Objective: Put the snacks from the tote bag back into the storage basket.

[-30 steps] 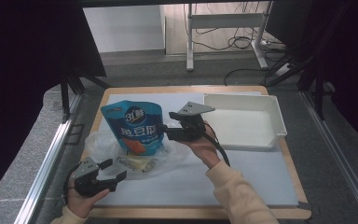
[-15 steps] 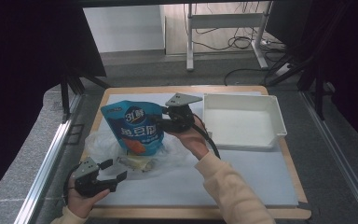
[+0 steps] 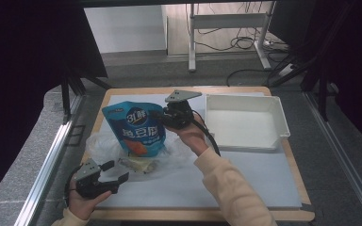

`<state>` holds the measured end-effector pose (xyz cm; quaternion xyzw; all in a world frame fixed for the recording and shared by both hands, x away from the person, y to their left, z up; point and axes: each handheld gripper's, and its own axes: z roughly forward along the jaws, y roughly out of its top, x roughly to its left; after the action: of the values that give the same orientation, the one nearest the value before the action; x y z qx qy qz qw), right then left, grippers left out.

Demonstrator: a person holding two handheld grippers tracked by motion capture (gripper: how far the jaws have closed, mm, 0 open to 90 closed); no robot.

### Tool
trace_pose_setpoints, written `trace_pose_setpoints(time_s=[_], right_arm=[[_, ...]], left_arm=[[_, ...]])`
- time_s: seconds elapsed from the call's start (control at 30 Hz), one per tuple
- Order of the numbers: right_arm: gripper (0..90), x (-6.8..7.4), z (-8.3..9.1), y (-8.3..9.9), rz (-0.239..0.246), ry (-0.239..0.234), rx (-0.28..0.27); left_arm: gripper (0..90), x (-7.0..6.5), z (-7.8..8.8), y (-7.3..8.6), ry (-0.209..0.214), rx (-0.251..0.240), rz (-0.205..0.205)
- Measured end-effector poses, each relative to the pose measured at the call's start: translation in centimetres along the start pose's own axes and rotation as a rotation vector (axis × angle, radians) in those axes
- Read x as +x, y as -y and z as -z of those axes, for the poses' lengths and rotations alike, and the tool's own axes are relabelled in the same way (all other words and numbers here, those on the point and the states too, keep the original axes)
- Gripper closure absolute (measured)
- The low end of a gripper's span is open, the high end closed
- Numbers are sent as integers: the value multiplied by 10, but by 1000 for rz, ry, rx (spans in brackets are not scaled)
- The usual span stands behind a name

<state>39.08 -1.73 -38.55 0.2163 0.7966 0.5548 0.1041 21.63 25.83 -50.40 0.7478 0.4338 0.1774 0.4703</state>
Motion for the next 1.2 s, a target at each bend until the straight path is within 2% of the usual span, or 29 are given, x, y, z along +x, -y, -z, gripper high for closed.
trace_pose_setpoints(time_s=[0.23, 0.4, 0.7, 0.8, 1.2], right_arm=[[859, -1, 0, 0, 33, -26, -1], [868, -3, -1, 1, 61, -38, -7], [878, -4, -2, 2, 51, -48, -27], [880, -2, -2, 2, 45, -37, -30], [885, 6, -5, 0, 28, -53, -61]], left_arm=[[234, 0, 0, 0, 0, 1, -1], [232, 0, -1, 1, 2, 6, -1], [230, 0, 0, 0, 2, 5, -1], [229, 0, 0, 0, 2, 6, 0], [228, -1, -1, 1, 3, 9, -4]])
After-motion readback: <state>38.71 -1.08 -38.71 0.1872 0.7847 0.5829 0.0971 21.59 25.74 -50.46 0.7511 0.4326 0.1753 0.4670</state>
